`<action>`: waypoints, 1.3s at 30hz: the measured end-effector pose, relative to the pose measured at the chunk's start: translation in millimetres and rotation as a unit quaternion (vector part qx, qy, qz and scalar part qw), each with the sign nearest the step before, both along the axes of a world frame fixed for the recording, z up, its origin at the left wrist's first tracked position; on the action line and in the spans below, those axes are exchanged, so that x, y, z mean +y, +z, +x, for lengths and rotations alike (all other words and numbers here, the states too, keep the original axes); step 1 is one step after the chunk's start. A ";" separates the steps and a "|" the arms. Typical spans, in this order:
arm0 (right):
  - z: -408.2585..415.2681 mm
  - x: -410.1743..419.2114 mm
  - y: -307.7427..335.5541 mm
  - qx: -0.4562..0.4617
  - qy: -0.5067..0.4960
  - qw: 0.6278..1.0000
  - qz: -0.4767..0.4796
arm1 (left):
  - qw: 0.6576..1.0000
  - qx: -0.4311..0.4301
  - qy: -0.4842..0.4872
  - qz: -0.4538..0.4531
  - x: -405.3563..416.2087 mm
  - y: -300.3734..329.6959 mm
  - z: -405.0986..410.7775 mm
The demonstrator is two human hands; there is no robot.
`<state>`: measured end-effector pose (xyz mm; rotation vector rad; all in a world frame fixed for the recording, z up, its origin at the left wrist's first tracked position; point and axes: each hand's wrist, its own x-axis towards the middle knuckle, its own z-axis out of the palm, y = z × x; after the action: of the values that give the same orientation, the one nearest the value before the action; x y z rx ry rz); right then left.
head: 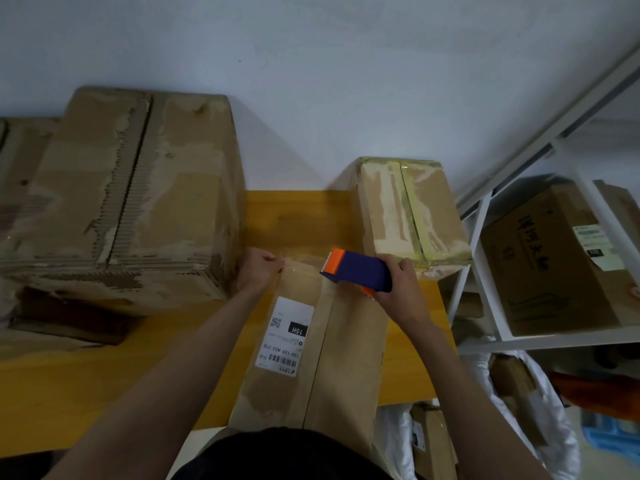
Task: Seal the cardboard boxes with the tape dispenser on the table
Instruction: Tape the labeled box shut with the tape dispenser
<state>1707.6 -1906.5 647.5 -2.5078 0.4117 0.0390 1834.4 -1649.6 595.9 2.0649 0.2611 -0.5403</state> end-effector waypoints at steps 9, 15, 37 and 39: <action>2.9 1.5 -3.1 -0.025 -0.021 0.999 0.040 | 0.993 -0.044 -0.068 0.090 -0.7 11.1 -15.4; -16.5 -0.6 -14.2 -0.094 -0.111 0.972 0.183 | 0.927 -0.232 -0.263 0.133 -18.6 -5.4 -71.0; -71.0 7.5 -30.0 -0.069 -0.127 0.976 0.162 | 0.791 -0.307 -0.487 0.205 -18.3 -30.3 -23.1; -85.4 14.7 -35.1 -0.072 -0.117 0.981 0.138 | 0.769 -0.328 -0.509 0.203 -13.7 -30.7 -21.2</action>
<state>1622.2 -1891.8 612.4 -2.1598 0.5949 -0.1666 1813.2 -1663.3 565.1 2.5572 -1.3454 -0.3311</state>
